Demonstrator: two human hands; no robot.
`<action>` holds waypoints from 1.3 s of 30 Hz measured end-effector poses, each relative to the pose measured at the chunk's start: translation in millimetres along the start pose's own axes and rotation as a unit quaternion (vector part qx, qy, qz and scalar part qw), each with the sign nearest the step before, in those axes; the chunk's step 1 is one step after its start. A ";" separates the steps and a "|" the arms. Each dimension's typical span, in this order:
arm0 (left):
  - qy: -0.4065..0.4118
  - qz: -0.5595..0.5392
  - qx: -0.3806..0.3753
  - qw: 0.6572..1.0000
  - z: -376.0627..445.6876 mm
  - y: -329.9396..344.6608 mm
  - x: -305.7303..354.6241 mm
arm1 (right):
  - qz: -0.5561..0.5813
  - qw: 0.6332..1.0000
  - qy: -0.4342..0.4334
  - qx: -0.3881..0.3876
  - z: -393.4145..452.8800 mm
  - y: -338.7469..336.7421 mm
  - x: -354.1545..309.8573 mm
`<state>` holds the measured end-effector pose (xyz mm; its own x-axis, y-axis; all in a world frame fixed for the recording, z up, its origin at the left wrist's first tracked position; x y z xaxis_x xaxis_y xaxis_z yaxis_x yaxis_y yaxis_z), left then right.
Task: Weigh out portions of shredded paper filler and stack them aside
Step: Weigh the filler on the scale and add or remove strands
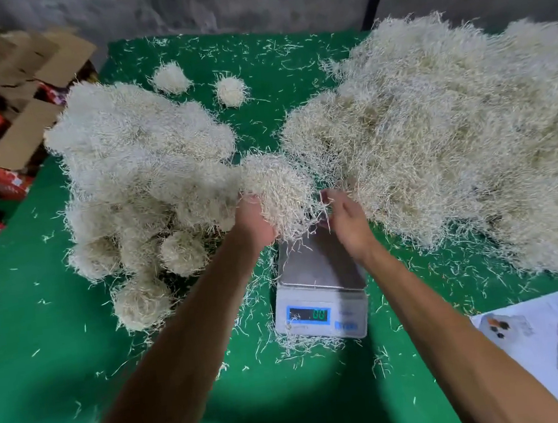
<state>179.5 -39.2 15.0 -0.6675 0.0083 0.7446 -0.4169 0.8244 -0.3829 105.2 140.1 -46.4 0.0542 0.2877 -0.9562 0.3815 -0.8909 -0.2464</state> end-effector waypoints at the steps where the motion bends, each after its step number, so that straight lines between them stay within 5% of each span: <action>1: -0.003 0.048 0.006 0.999 -8.1 2.4 -1.7 | -0.001 1.000 0.005 -0.005 -9.0 9.5 -6.1; 3: 0.040 0.105 -0.003 0.994 -12.5 12.2 -3.6 | 0.055 0.998 0.016 0.010 -25.9 23.9 -19.1; 6: 0.037 0.022 -0.112 0.993 -21.3 41.3 -0.8 | 0.150 0.988 0.024 0.031 -42.8 36.0 -36.0; 11: 0.016 -0.024 -0.229 0.973 -28.4 59.5 -12.7 | 0.115 0.974 0.090 0.174 -40.4 10.3 -33.8; 14: -0.028 -0.148 -0.370 0.917 -19.7 37.7 -25.1 | 0.039 0.981 0.078 0.175 -31.9 -14.3 -31.5; 17: -0.057 -0.238 -0.248 0.937 -3.4 22.2 -44.9 | -0.036 0.983 0.049 0.174 -39.3 -17.2 -29.4; 20: -0.039 -0.174 -0.086 0.980 5.6 20.5 -76.0 | -0.108 0.992 0.005 0.067 -49.5 2.1 -22.6; 23: -0.002 -0.119 -0.104 0.987 3.7 25.8 -90.5 | -0.197 0.980 0.013 -0.020 -56.7 8.0 -11.8; 29: 0.064 -0.108 -0.096 0.987 7.3 15.8 -98.3 | -0.118 0.988 0.002 0.102 -62.0 -24.3 -2.8; 39: 0.078 -0.142 -0.089 0.983 -7.0 13.0 -99.9 | -0.102 0.988 -0.006 0.117 -79.3 -21.0 10.3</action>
<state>245.1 -25.3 -60.5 -0.4311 -0.1619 0.8877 -0.4485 0.8921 -0.0552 170.9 189.6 -38.5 -0.0132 0.4658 -0.8848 0.1595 -0.8726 -0.4617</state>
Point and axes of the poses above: each hand's wrist, its own z-axis towards the middle knuckle, its own y-axis out of the palm, x = y × z, the point moved 3 cm from there along z, towards the middle knuckle, and after that the axes turned 4 degrees about -y, right-handed, at the moved point
